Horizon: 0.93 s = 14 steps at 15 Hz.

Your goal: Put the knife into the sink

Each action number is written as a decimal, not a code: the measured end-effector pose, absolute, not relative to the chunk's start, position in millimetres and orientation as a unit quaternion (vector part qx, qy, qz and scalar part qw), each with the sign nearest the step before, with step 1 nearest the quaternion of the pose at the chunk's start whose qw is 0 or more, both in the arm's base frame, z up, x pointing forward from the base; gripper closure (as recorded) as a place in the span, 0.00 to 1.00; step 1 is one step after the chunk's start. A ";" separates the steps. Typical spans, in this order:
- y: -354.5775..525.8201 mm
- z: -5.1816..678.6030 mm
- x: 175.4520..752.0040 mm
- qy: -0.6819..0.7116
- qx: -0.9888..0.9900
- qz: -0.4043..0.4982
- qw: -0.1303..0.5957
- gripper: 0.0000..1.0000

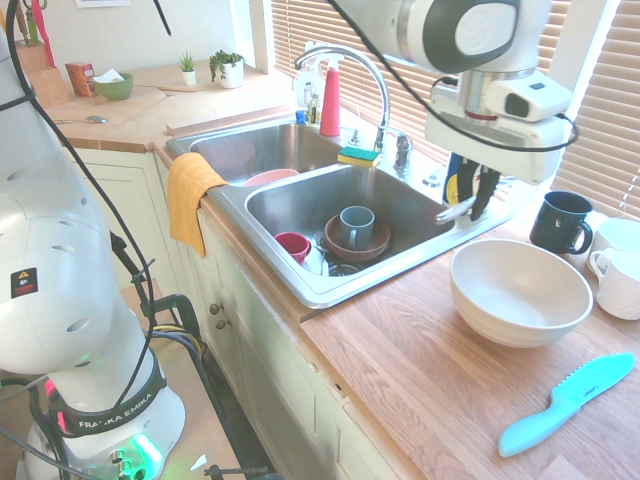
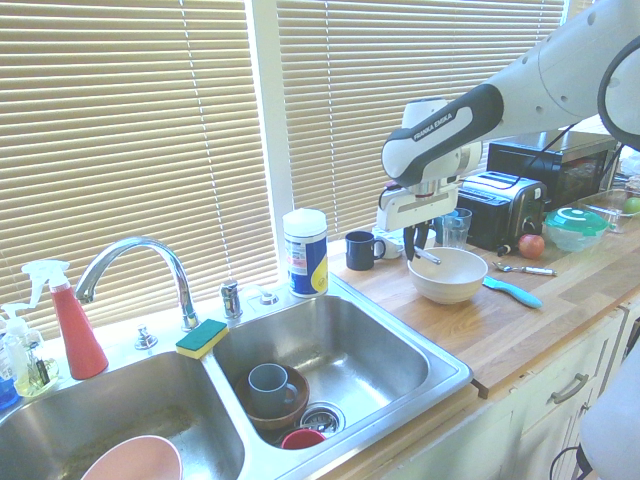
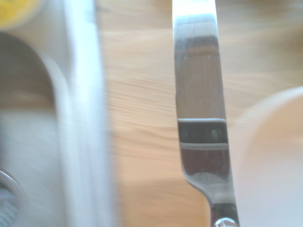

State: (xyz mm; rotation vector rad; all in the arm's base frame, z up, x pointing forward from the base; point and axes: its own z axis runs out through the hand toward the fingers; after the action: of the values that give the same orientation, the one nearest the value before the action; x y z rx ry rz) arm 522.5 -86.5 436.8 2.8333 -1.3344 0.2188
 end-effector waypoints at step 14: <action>134.2 239.6 499.2 -0.454 0.887 0.082 0.003 1.00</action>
State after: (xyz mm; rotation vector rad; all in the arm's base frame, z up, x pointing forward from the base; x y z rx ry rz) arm 499.2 134.2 239.6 2.7819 -1.4253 0.2565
